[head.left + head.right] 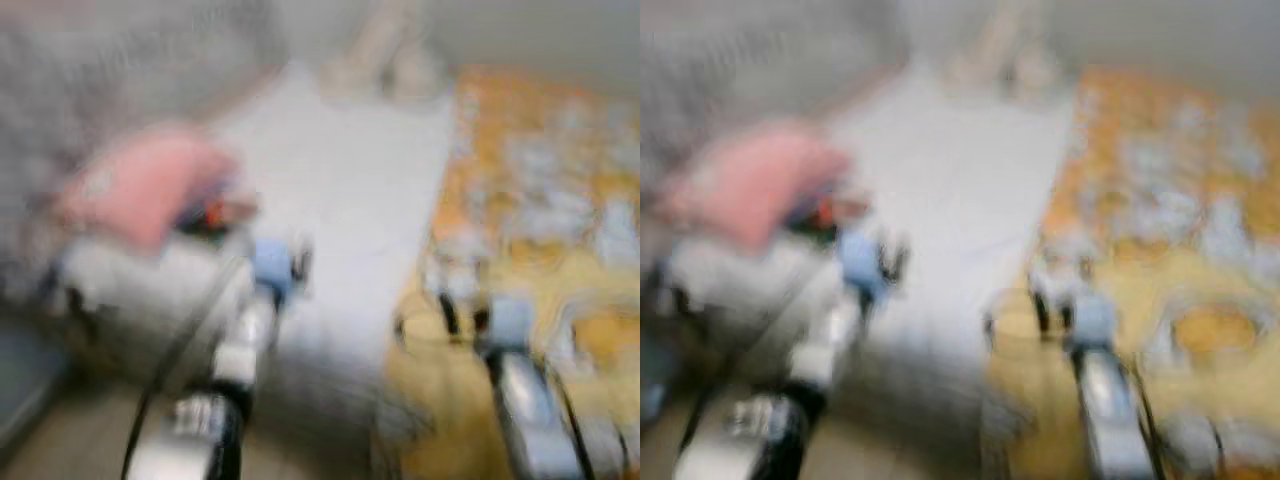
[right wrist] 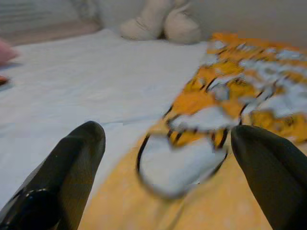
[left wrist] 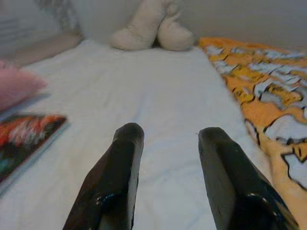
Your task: Clean up the room
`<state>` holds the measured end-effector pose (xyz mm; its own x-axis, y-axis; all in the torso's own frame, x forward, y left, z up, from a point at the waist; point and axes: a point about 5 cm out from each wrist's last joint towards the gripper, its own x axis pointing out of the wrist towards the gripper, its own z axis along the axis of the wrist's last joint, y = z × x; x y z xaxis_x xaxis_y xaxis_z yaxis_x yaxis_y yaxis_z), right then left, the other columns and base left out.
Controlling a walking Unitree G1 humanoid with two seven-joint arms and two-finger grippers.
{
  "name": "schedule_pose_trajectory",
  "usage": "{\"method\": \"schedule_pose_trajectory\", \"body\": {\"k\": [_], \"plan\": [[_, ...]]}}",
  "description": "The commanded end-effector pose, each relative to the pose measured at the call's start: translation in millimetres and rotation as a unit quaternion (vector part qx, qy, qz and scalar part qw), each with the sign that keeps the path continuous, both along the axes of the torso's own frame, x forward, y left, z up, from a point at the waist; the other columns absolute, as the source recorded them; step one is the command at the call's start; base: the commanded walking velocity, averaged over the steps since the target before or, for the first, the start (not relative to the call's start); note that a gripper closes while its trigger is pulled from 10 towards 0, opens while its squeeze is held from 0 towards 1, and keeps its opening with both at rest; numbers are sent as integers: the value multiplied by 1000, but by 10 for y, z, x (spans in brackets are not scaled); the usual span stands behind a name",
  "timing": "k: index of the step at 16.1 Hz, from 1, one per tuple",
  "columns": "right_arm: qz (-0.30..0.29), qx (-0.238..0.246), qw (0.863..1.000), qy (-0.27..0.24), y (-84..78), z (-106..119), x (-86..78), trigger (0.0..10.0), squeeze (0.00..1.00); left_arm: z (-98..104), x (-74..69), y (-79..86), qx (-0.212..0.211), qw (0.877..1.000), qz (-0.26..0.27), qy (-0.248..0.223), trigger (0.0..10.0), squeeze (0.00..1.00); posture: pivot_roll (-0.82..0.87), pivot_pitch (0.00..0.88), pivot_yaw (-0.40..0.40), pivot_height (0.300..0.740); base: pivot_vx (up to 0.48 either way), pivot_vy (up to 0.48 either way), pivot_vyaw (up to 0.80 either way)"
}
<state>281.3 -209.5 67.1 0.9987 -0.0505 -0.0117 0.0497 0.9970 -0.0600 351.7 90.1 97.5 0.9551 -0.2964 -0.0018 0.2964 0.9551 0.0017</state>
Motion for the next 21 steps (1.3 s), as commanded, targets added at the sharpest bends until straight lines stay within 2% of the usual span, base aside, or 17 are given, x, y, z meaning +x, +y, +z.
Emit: {"method": "schedule_pose_trajectory", "body": {"k": [1,3,4,6,7,10,13,15,16,18,19,21], "plan": [[-49,-1,999,-6,-101,43,51,10000,0,16,0,21,31,999,-23,-12,10000,0,96,0,35,740,480,0,0],[-67,-2,998,1,-163,26,72,10000,0,9,-8,18,39,999,-25,-12,10000,0,98,0,43,740,0,0,0],[-89,-28,996,11,-246,4,97,10000,0,-13,-16,43,42,999,-34,-4,10000,0,113,26,46,740,0,0,0],[-148,-49,988,16,-430,16,97,10000,0,-26,-34,94,56,997,-45,-8,10000,0,118,38,53,740,0,0,0],[-154,-47,987,10,-467,44,86,10000,0,-32,-46,95,56,997,-52,-9,10000,0,115,31,50,740,0,0,0],[-115,-50,992,-10,-321,69,-35,10000,0,-37,-71,61,13,999,-45,-9,10000,0,82,4,36,740,241,-207,-719],[-95,-39,995,11,-247,-32,-59,10000,0,-52,-57,-4,6,1000,-30,2,10000,0,69,38,18,740,371,-301,-242],[-100,-46,994,-3,-282,73,32,10000,0,-63,-75,12,8,1000,-28,2,10000,0,75,102,21,740,225,0,0],[-105,-47,993,5,-299,93,194,10000,0,-92,-86,75,9,1000,-21,9,10000,0,92,148,26,740,0,0,0],[-108,-38,993,32,-310,72,348,10000,0,-115,-116,154,20,1000,-16,8,10000,0,121,193,26,740,0,0,0],[-129,-34,989,55,-359,36,393,10000,0,-108,-142,200,19,1000,-17,6,10000,0,183,258,31,740,0,0,0],[-175,-49,979,89,-460,-14,413,10000,0,-85,-173,283,31,999,-20,-3,10000,0,221,294,39,740,0,0,0]]}}
